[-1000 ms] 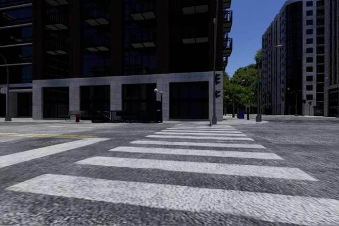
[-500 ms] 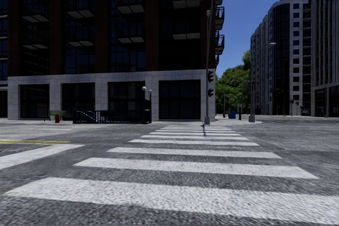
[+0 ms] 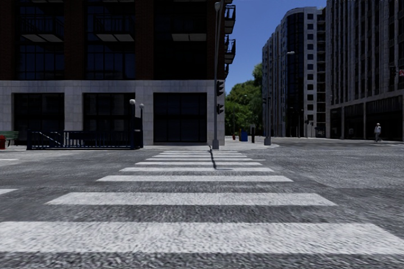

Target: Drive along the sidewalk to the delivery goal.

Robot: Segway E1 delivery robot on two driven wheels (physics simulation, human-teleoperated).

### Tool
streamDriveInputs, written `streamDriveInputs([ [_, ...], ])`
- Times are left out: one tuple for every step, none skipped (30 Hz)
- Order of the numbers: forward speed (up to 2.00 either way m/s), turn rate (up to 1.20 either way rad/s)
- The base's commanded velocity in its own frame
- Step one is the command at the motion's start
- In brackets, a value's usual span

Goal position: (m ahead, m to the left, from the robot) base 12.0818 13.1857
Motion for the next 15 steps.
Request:
streamDriveInputs([
  [2.0, 0.0],
  [2.0, 0.0],
  [2.0, 0.0],
  [2.0, 0.0],
  [2.0, 0.0],
  [2.0, 0.0],
  [2.0, 0.0],
  [2.0, 0.0],
  [2.0, 0.0],
  [2.0, 0.0],
  [2.0, 0.0],
  [2.0, 0.0],
  [2.0, 0.0],
  [2.0, 0.0],
  [2.0, 0.0],
])
